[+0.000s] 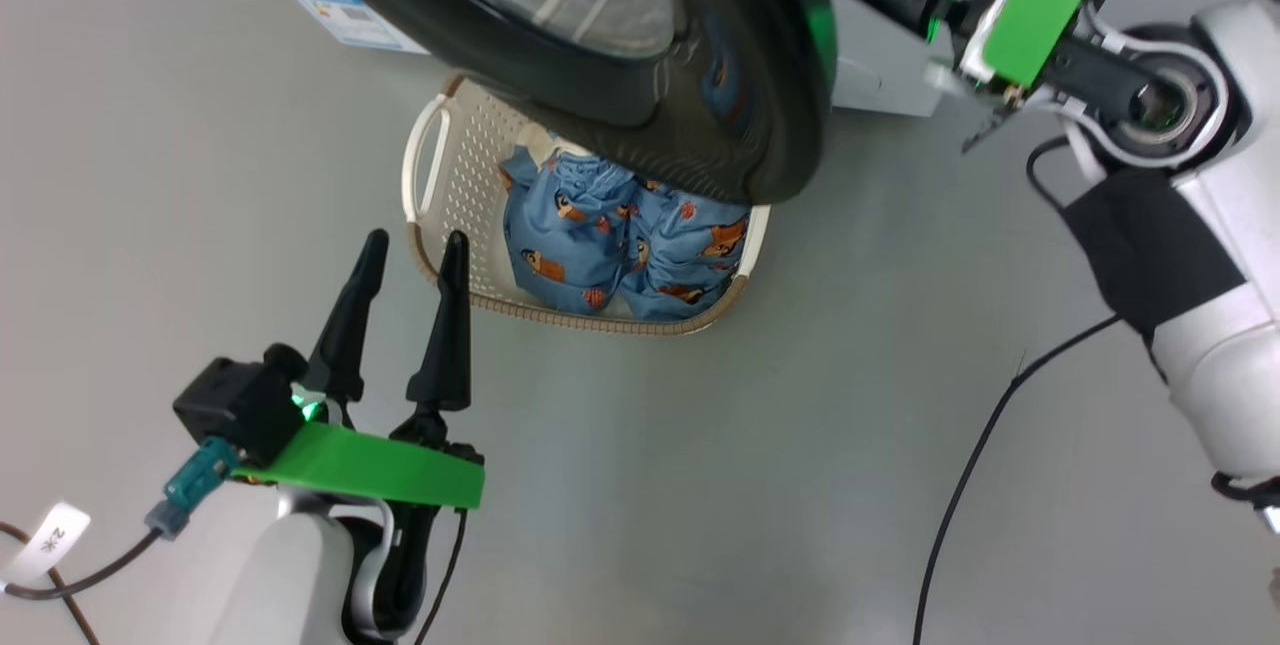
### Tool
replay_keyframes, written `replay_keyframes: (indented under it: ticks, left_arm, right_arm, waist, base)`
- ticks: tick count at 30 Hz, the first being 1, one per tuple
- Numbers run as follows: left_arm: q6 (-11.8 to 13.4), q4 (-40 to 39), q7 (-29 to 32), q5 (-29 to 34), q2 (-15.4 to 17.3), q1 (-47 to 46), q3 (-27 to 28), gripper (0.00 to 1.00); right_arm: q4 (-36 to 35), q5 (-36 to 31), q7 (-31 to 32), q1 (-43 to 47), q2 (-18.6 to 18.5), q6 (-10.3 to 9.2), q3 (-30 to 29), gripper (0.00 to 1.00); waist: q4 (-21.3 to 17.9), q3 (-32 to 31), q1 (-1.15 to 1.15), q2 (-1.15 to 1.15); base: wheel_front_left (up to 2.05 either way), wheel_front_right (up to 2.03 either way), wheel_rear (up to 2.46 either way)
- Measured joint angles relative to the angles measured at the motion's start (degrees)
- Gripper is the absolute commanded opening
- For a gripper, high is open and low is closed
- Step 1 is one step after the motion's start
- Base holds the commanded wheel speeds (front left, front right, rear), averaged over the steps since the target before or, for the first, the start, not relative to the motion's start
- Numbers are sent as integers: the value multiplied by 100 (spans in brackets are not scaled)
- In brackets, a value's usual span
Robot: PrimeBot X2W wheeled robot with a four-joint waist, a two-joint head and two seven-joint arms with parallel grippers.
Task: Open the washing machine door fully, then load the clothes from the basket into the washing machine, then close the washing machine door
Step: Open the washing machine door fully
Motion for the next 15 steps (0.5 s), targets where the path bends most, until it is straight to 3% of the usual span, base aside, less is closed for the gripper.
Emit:
replay_keyframes:
  ticks: [15]
  left_arm:
    - [0, 27, 0, 192, 4, 341, 144, 100]
  right_arm:
    - [-422, 110, 65, 804, 137, 0, 196, 0]
  waist:
    - [-193, -423, 0, 0]
  base:
    - [0, 0, 0]
